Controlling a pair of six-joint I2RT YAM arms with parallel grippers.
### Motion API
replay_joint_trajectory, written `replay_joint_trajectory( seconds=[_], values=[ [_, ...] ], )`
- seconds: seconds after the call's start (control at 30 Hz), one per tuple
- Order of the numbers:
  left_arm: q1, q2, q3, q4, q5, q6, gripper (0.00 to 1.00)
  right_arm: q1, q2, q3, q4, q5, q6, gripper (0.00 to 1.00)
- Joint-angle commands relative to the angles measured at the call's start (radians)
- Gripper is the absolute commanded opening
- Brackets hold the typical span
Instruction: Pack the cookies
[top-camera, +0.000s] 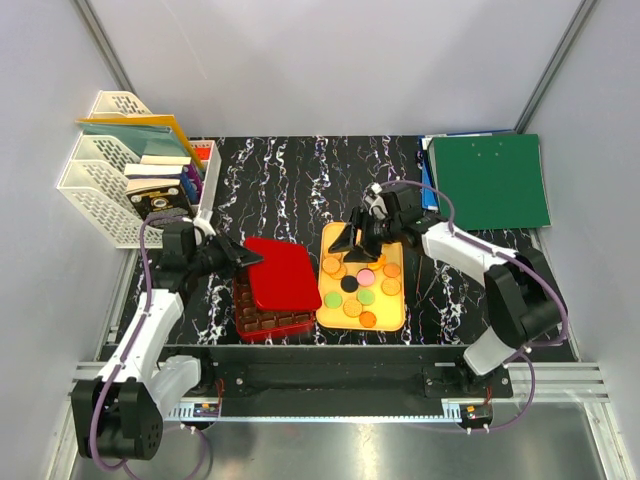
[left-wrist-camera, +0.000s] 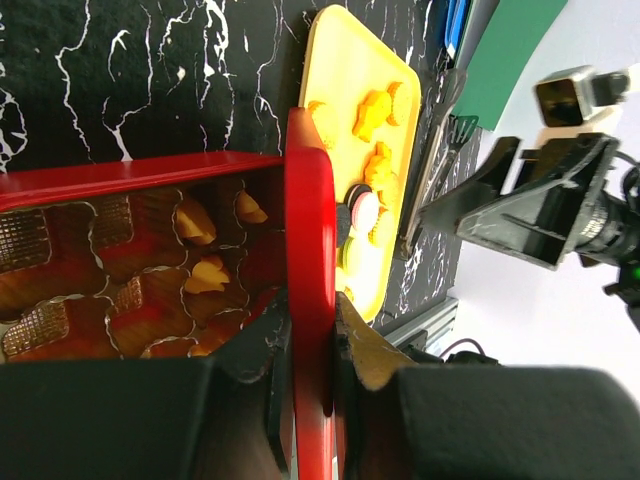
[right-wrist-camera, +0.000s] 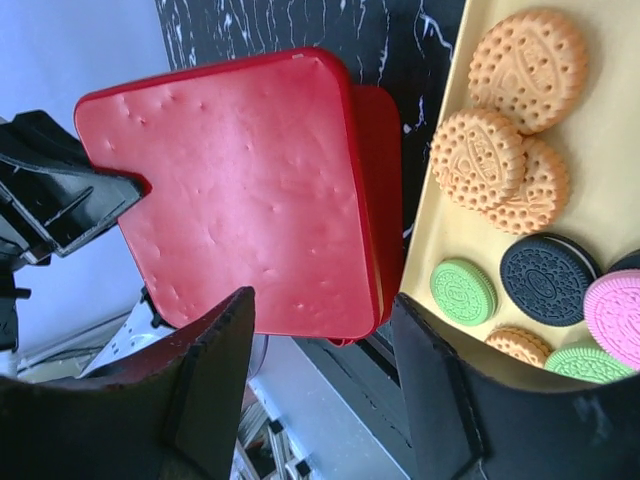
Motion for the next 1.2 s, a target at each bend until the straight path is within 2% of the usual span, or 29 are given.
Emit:
replay_joint_trajectory(
  seconds=[0.0, 0.47, 0.9, 1.17],
  values=[
    [0.009, -0.029, -0.022, 0.058, 0.015, -0.005, 0.0, 0.011, 0.042, 0.007, 0.097, -0.119, 0.001, 0.65],
    [0.011, -0.006, -0.059, 0.08, -0.001, -0.007, 0.02, 0.084, 0.243, 0.093, 0.105, -0.165, -0.045, 0.66],
    [0.011, 0.065, -0.047, 0.107, 0.001, -0.004, 0.04, 0.14, 0.331, 0.155, 0.108, -0.204, -0.047, 0.63],
    [0.011, 0.114, -0.05, 0.126, -0.016, 0.006, 0.04, 0.141, 0.337, 0.141, 0.106, -0.17, -0.061, 0.62]
  ],
)
